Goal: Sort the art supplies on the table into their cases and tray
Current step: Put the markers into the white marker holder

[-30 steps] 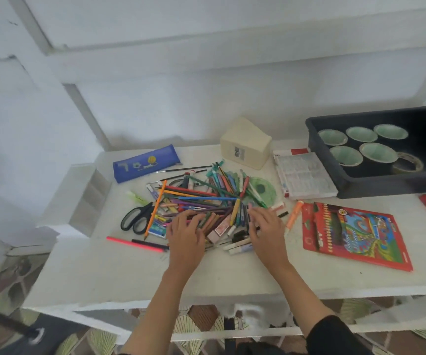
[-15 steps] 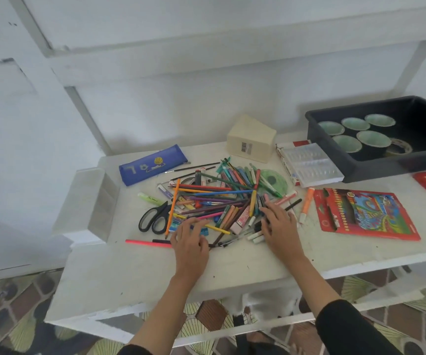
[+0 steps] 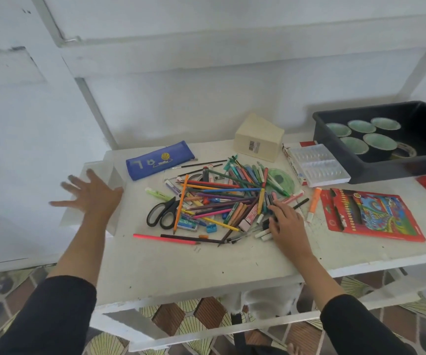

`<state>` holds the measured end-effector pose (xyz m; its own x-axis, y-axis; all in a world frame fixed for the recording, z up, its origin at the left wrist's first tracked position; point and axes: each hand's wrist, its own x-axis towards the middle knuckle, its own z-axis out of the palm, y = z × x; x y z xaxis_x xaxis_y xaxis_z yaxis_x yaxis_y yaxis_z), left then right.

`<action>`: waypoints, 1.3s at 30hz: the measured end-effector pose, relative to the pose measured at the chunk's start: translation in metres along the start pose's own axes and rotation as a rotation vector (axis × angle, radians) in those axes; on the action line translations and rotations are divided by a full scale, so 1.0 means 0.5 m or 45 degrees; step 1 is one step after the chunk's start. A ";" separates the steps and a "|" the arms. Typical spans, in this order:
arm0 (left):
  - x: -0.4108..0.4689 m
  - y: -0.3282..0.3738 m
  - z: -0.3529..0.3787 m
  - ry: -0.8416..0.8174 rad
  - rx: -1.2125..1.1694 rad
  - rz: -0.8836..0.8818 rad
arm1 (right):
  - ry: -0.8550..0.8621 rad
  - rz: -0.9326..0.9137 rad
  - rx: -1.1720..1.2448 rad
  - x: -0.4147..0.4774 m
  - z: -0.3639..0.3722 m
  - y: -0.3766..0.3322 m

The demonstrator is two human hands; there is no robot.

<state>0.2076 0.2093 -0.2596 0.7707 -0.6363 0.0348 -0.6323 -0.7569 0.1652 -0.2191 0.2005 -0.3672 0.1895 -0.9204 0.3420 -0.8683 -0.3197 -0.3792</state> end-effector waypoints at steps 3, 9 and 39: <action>0.025 -0.037 0.012 -0.174 -0.064 -0.116 | 0.007 -0.005 -0.002 -0.002 -0.001 -0.001; 0.009 -0.060 0.041 -0.080 -0.074 -0.075 | 0.029 -0.040 -0.019 -0.004 0.002 0.001; -0.093 -0.242 0.074 -0.125 -1.460 0.264 | -0.216 -0.828 0.172 0.023 0.135 -0.359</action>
<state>0.2454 0.3252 -0.3175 0.6199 -0.7786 0.0976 -0.2652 -0.0908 0.9599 -0.0300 0.2321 -0.3533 0.7318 -0.5511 0.4009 -0.4912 -0.8343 -0.2502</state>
